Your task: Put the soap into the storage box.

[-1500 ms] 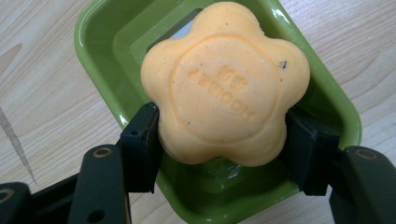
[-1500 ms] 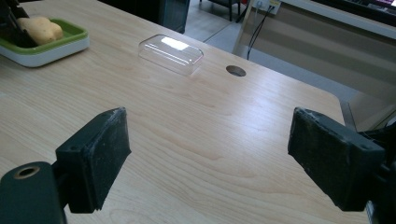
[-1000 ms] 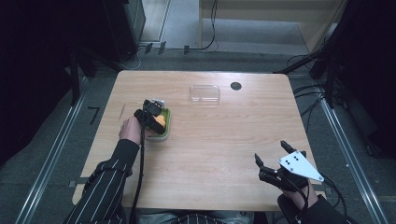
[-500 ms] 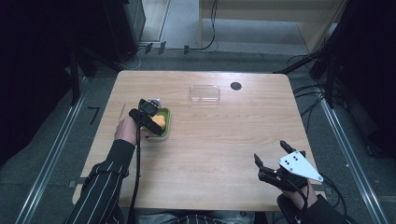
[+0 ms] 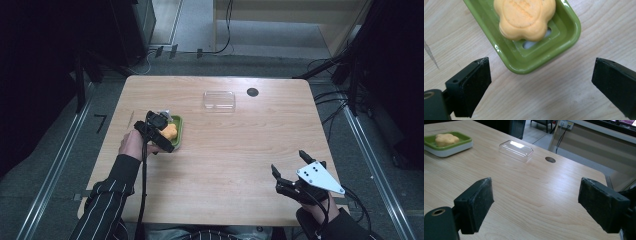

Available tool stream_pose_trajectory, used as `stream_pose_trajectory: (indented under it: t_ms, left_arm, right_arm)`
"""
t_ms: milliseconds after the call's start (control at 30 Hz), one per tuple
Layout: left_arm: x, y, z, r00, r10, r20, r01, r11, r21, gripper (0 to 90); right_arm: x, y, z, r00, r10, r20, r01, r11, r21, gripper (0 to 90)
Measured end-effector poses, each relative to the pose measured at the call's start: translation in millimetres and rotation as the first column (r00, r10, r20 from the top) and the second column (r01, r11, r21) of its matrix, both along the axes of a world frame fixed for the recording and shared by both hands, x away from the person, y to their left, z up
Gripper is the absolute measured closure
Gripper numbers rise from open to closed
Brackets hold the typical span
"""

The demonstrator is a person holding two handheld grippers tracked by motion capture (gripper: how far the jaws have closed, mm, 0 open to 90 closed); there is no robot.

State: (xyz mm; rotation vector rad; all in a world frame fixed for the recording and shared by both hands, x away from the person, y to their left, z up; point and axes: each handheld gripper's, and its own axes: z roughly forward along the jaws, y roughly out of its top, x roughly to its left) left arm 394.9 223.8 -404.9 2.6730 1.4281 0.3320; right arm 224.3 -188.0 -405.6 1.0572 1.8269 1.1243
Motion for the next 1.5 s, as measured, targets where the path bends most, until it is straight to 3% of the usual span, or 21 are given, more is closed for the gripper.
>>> stream_pose_trajectory:
  t_ms: [1500]
  left_arm:
    - [-98.1, 13.7, -16.4, 0.9977, -0.032, -0.059, 0.031, 0.9994, -0.018, 0.4]
  right_arm:
    - [-0.4, -0.5, -0.2, 1.0000, 0.000, 0.000, 0.000, 1.000, 0.000, 13.4]
